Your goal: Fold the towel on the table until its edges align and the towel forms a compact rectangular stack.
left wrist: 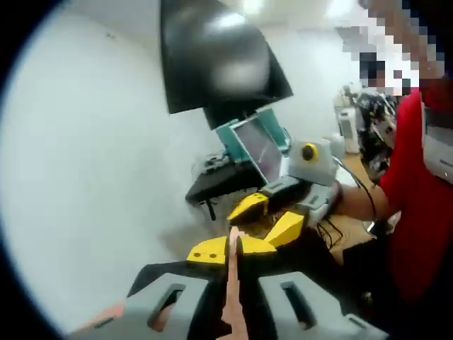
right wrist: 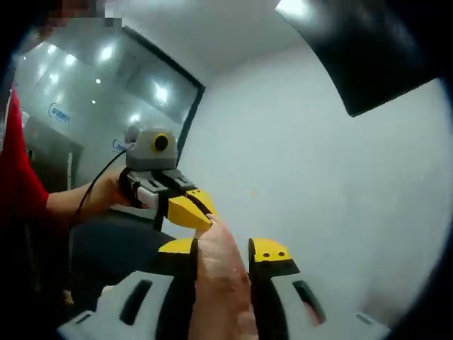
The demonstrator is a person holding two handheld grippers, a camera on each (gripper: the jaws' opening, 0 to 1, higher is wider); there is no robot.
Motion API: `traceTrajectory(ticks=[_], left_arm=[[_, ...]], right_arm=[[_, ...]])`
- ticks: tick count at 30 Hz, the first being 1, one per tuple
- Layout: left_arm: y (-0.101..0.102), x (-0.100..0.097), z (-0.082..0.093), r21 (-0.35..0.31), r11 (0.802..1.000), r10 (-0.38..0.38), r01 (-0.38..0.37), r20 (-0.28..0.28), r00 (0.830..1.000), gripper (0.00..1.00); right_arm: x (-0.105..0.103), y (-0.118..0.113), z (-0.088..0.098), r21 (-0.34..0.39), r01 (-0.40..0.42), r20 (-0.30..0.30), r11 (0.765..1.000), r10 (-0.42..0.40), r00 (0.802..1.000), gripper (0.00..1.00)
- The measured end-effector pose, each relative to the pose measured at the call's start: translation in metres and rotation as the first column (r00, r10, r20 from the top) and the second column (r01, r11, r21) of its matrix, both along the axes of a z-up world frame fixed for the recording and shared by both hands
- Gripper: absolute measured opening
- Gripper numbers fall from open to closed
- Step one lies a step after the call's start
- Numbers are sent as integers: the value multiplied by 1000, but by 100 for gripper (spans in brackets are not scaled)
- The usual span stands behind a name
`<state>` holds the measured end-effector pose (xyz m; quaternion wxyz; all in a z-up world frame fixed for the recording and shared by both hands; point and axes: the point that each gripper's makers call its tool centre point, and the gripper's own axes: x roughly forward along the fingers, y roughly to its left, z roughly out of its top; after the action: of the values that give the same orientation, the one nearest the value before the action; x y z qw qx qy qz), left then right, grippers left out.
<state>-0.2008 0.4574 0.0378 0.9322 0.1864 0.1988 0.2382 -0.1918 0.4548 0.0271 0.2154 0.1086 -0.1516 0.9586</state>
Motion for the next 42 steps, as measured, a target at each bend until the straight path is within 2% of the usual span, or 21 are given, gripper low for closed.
traceTrajectory(ticks=[3, 5, 8, 10, 13, 17, 19, 22, 23, 27, 28, 29, 30, 31, 32, 34, 35, 39, 40, 41, 42], left_arm=[[-7, -5, 2, 25, 1000, -13, 14, -57, 998, 2], [-11, -8, 3, 15, 1000, -20, 21, -62, 998, 2], [-10, -17, -4, -5, 1000, -7, 7, -87, 996, 2], [-7, -25, -6, -52, 998, 26, -27, -24, 999, 4], [-1, -38, -10, -93, 995, 50, -46, 39, 998, 7], [7, -68, -16, -118, 989, 102, -87, 128, 986, 38], [14, -94, -24, -128, 983, 151, -131, 160, 976, 36], [18, -130, -45, -214, 963, 208, -165, 201, 957, 33], [19, -144, -57, -263, 947, 242, -185, 201, 949, 31], [32, -204, -123, -303, 896, 355, -324, 53, 933, 27], [41, -222, -136, -324, 872, 401, -368, 40, 915, 27], [53, -242, -152, -351, 833, 470, -428, 41, 882, 27], [60, -251, -162, -368, 814, 496, -449, 38, 868, 27], [63, -252, -168, -380, 813, 494, -442, 48, 868, 27], [65, -251, -170, -376, 821, 484, -429, 62, 873, 27], [69, -242, -166, -311, 871, 423, -379, 84, 902, 27], [72, -238, -165, -291, 887, 397, -359, 81, 914, 27], [77, -221, -170, -197, 936, 296, -291, -6, 955, 26], [68, -208, -172, -225, 950, 224, -217, 4, 975, 22], [54, -191, -170, -257, 961, 117, -101, 49, 992, 20], [46, -181, -165, -277, 961, 53, -22, 105, 993, 23]], right_arm=[[-13, -14, -12, 32, -90, 70, 995, 88, 994, 28], [-17, -13, -15, 35, -87, 72, 996, 84, 994, 25], [-21, -8, -19, 33, -71, 71, 997, 69, 995, 9], [-21, -3, -21, -4, -67, 53, 998, 67, 996, 3], [-20, 3, -25, -72, -74, 38, 995, 77, 996, 1], [-10, 15, -22, -104, -17, 21, 994, 20, 1000, 1], [-4, 11, -16, -95, -11, 5, 995, 12, 1000, 1], [4, 10, -3, -51, 18, -5, 999, -19, 1000, 1], [8, 10, 3, -47, 30, -13, 998, -31, 999, 1], [24, 10, 25, -31, 75, -101, 997, -78, 992, 2], [29, 9, 29, -30, 79, -118, 996, -82, 990, 2], [33, 7, 32, -21, 86, -125, 996, -87, 988, 2], [37, 3, 34, -18, 97, -135, 995, -98, 986, 2], [42, 0, 36, -26, 116, -149, 993, -119, 982, 2], [49, -1, 35, -49, 153, -145, 987, -159, 977, 2], [59, -3, 28, -47, 240, -88, 970, -243, 966, 2], [63, -5, 25, -38, 270, -61, 962, -272, 960, 2], [81, -9, 23, -33, 352, -43, 935, -353, 935, 2], [85, -9, 24, -32, 358, -46, 933, -359, 932, 2], [88, -8, 24, -34, 361, -49, 932, -363, 931, 2], [91, -6, 23, -44, 363, -49, 931, -365, 930, 2]])
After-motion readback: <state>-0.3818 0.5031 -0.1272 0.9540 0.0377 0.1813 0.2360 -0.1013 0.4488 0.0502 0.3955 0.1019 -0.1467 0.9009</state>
